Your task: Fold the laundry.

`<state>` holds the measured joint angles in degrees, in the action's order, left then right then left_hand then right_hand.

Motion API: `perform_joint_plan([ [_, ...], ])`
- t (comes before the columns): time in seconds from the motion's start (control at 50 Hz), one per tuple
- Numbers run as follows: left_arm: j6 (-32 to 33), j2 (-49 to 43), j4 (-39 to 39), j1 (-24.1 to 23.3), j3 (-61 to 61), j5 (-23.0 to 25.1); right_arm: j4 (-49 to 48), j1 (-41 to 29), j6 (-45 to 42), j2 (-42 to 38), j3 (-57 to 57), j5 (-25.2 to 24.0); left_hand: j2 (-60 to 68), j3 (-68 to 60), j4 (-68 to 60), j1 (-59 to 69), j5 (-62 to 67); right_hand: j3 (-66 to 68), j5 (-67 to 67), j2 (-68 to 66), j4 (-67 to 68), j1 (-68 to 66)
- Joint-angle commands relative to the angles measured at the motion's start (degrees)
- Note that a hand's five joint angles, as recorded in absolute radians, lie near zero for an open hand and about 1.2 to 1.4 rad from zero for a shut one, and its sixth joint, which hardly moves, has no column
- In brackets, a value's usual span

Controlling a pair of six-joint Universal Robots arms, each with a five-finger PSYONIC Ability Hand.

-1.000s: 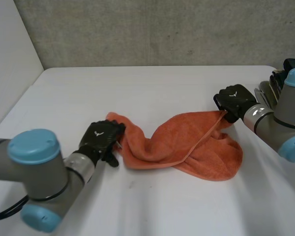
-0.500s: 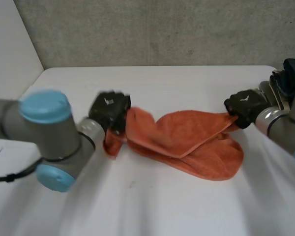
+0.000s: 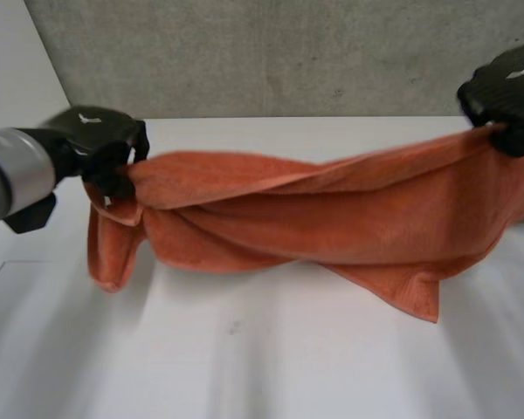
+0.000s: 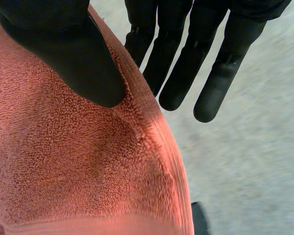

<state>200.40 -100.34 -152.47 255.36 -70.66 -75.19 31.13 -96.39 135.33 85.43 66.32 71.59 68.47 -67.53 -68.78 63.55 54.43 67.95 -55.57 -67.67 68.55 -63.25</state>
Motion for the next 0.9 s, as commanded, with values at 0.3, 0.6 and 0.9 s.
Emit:
perform_joint_plan([
  [0.3,-10.2,-24.2,-52.4,-2.6,27.1,-2.6,-41.4,-8.5,7.0,-26.5,-27.6,15.9,11.5,-12.5,-11.2,16.4,15.6,12.0,-14.4,-12.3,11.4,-16.8],
  [0.6,-16.6,-20.2,-51.7,0.8,7.7,-5.4,-41.0,-9.3,11.2,-19.2,-3.4,10.3,11.5,-12.5,-11.2,16.4,15.6,12.0,-14.4,-12.3,11.4,-16.8],
  [0.9,11.2,-19.0,-41.0,1.5,-21.7,-5.8,-36.1,-9.3,10.4,-26.4,19.5,8.6,-3.9,2.9,4.2,1.0,0.2,12.0,-14.4,-12.3,11.4,-16.8],
])
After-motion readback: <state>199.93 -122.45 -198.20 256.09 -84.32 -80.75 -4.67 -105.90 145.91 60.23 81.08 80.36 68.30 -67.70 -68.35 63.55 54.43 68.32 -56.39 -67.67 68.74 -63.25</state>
